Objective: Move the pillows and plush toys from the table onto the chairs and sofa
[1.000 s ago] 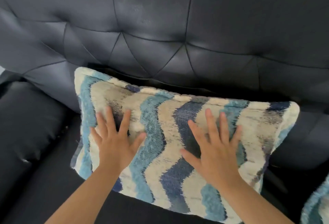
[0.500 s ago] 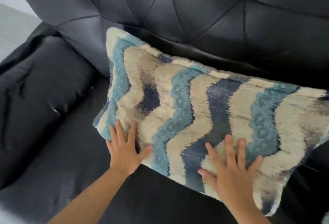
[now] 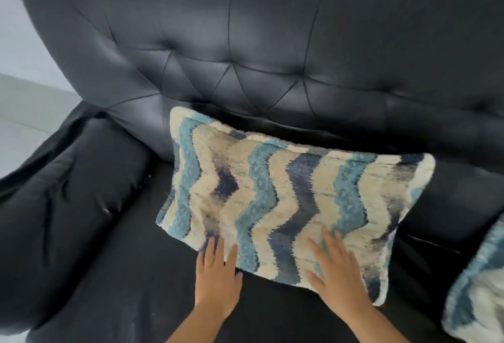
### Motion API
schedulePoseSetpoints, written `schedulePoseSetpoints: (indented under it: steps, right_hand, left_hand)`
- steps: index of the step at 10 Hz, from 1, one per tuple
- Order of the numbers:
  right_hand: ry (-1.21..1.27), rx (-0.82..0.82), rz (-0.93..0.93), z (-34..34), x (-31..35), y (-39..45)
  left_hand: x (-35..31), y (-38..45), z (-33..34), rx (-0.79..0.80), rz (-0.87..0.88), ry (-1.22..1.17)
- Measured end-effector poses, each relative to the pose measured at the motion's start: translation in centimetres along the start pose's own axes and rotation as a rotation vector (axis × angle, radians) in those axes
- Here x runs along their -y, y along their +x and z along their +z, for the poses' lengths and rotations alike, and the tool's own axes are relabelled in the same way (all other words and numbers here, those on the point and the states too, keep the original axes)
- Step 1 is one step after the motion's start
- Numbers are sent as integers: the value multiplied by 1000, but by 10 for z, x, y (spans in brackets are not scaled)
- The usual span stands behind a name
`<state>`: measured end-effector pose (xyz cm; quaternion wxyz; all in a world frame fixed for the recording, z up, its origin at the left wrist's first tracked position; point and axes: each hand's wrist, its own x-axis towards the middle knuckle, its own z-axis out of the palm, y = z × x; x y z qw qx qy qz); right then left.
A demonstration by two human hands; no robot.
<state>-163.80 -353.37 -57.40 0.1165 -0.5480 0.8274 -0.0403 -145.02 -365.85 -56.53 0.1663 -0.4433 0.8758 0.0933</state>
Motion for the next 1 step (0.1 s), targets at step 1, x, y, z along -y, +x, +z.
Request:
schedulePoseSetpoints:
  steps: [1]
  right_hand:
    - [260, -106, 97, -66, -4, -26]
  left_hand:
    - [-6, -40, 22, -135, 145, 26]
